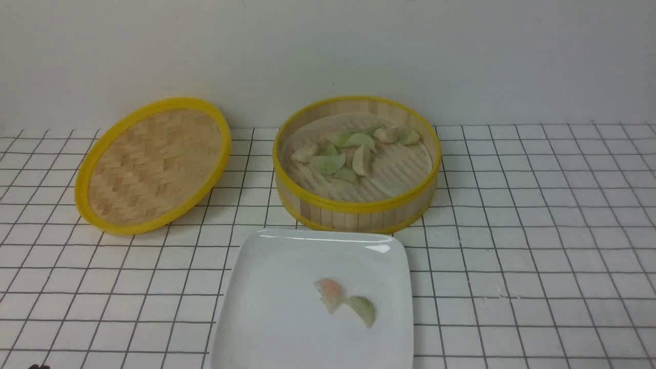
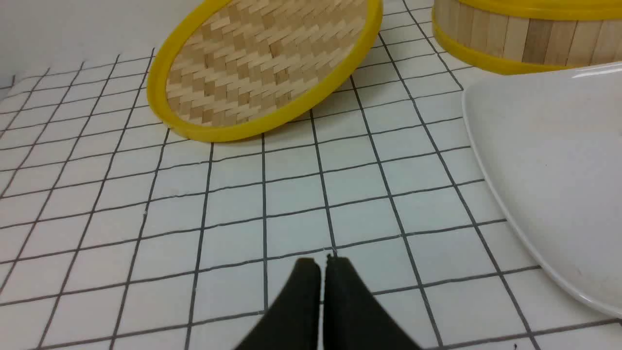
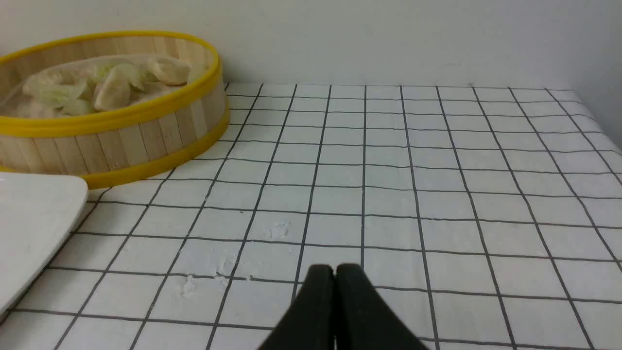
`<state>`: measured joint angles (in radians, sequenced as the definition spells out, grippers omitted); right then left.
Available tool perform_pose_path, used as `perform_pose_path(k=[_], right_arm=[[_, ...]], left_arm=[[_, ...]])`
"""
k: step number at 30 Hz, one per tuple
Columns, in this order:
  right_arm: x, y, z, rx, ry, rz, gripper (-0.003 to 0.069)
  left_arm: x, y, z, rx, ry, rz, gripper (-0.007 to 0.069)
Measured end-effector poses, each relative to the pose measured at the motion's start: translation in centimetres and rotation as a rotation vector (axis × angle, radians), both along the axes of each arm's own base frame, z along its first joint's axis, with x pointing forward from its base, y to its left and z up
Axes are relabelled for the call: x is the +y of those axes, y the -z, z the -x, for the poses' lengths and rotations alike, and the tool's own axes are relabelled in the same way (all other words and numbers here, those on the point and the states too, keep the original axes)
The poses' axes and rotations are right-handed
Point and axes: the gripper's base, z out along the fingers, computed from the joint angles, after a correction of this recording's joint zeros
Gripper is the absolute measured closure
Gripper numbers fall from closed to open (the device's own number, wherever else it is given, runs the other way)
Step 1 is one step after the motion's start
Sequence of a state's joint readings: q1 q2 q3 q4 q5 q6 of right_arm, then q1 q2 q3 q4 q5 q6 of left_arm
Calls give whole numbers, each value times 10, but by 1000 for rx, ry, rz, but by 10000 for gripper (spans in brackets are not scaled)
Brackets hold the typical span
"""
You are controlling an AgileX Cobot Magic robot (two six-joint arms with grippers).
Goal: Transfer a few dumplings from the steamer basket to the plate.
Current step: Use the left arm to grab a dumpling from the steamer
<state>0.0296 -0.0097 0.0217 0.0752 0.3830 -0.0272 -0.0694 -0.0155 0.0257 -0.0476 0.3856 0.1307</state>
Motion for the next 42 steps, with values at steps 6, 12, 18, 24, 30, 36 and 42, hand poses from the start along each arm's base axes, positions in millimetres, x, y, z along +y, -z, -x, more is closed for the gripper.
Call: perform_pose_path(k=[6,12,18,24,30,36,42], right_arm=[[0,0,0,0,0,0,669],[0,0,0,0,0,0,669],[0,0,0,0,0,0,669],[0,0,0,0,0,0,669],[0,0,0,0,0,0,669],[0,0,0,0,0,0,669],[0,0,0,0,0,0,669]], left_arm=[[0,0,0,0,0,0,631],[0,0,0,0,0,0,631],[0,0,0,0,0,0,631],[-2,-7,-2,-80,-13,128,631],[2,-35,-4,-346,-85,570,631],[11,-83,2,-563,-113,827,631],[-12,-176,-36,-157,-12,621,631]])
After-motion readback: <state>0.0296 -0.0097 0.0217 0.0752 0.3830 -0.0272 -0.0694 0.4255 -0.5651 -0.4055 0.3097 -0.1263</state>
